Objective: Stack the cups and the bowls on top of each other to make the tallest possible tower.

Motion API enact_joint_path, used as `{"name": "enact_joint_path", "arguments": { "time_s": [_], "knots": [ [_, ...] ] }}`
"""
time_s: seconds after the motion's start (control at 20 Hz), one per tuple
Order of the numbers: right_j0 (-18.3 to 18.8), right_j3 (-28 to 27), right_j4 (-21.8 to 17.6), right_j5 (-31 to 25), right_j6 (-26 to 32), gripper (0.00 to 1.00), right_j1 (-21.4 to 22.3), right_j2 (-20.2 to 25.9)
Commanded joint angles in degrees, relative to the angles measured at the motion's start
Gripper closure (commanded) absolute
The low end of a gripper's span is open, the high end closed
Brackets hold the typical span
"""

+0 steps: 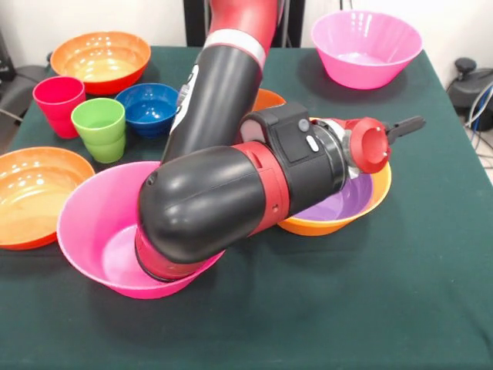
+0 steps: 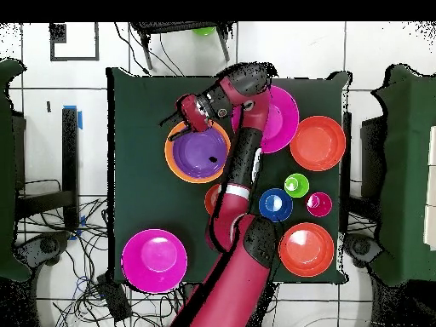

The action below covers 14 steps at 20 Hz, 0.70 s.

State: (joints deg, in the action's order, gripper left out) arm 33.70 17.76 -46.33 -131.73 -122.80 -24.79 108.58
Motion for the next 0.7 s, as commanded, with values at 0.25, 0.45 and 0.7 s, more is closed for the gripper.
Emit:
{"name": "enact_joint_path", "arguments": {
  "time_s": [0.25, 0.45, 0.7],
  "knots": [
    [0.17, -8.99, -10.65, -5.71, -0.75, 0.0, -2.23, 5.82],
    [0.54, -9.11, -12.72, -5.33, 1.49, 0.0, -2.08, 6.44],
    [1.55, -4.19, -10.33, 1.13, 5.52, 0.0, 2.08, -1.66]
  ]
}}
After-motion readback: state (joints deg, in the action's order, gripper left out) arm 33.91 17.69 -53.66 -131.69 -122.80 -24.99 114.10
